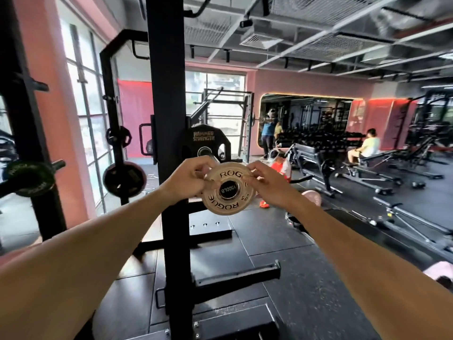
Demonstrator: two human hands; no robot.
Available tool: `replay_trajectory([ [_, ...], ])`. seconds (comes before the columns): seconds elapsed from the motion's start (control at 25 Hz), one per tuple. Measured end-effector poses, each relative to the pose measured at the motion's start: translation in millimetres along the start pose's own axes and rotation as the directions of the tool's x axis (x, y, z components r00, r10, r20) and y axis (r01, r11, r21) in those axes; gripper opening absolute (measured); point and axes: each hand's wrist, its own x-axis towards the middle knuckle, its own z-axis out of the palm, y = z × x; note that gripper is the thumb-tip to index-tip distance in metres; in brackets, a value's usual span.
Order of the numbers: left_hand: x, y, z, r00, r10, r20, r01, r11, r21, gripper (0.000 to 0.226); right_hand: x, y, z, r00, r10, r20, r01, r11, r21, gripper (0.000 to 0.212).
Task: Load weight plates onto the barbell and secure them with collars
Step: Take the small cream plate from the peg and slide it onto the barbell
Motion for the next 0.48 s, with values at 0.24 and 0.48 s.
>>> replay_trajectory([
  [0.24, 26.8, -35.5, -3.8, 0.990, -0.002, -0.142, 0.015, 0.996, 0.093, 0.020, 44.2, 27.6, 20.7, 0.992, -0.103, -0.069, 0.101, 0.995, -0.020, 0.018],
  [0.48, 75.8, -84.4, -12.5, 0.960, 0.054, -0.274, 0.024, 0.961, 0.275, 0.026, 101.1, 53.7, 38.3, 0.988, -0.079, -0.130, 0.068, 0.994, -0.081, 0.021],
])
